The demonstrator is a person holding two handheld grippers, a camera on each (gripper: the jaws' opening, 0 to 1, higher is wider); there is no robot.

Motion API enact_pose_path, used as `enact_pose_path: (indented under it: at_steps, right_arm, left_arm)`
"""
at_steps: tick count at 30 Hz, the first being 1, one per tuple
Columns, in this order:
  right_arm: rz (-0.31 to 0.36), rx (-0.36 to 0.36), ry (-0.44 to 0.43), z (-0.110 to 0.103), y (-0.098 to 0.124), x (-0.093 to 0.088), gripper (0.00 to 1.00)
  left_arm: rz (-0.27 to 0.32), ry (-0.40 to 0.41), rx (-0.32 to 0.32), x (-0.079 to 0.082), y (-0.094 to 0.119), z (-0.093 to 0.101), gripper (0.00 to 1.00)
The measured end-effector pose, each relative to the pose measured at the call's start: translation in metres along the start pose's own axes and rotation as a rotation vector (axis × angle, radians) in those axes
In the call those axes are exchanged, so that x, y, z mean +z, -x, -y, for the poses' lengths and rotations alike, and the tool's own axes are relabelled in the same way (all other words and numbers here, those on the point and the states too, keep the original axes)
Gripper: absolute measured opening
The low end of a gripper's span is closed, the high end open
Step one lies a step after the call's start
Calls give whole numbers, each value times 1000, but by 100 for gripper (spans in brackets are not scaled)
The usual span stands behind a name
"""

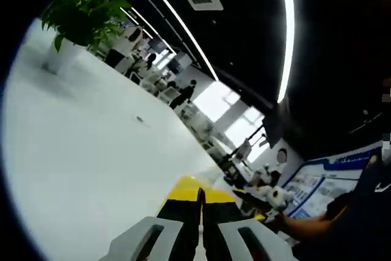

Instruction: Compare the silicone blocks by pressing each to a similar depth, holding the contact briefly, and releasing to observe deformation and rebound differences across the visible hardness samples.

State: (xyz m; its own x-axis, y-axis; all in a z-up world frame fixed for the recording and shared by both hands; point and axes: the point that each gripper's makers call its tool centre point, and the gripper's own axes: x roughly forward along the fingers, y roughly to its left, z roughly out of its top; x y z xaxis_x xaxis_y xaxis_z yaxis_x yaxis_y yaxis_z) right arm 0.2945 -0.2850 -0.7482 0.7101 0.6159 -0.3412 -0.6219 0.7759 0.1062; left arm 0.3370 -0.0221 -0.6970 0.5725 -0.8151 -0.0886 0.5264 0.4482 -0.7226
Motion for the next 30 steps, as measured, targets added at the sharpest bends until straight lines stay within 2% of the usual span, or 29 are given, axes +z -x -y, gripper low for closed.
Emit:
enact_pose_path:
  at_steps: [6, 10, 13, 16, 18, 19, 22, 23, 24, 26, 30]
  right_arm:
    - [-7, 5, -5, -4, 0, -4, 96]
    - [-16, 4, -3, -5, 0, -7, 96]
    - [-14, 2, -16, -3, 0, -9, 96]
    - [-12, 4, -29, -4, -1, -9, 96]
    - [-16, 6, -28, -6, -2, -9, 96]
    - [-16, 7, -27, -6, -2, -9, 96]
    - [-18, 5, -24, -6, -2, -9, 96]
    - [-17, 4, -24, -5, -2, -9, 96]
    - [-16, 2, -26, -5, -2, -9, 96]
    - [-16, -1, -30, -4, -1, -9, 96]
    - [-24, -5, -36, -3, 0, -13, 96]
  left_arm:
    - [-15, 91, 48, -10, -2, -30, 0]
    - [-28, 108, 75, -14, -4, -38, 0]
    - [-38, 110, 120, -19, -3, -51, 0]
    - [-26, 91, 141, -18, -2, -61, 0]
    - [-49, 60, 201, -22, 1, -79, 0]
    - [-67, 22, 211, -23, 2, -83, 0]
    - [-155, -160, 307, -32, 10, -104, 0]
    - [-173, -193, 325, -34, 12, -108, 0]
    - [-193, -203, 315, -38, 13, -109, 0]
    - [-211, -254, 341, -41, 18, -116, 0]
    - [-184, -209, 369, -40, 22, -125, 0]
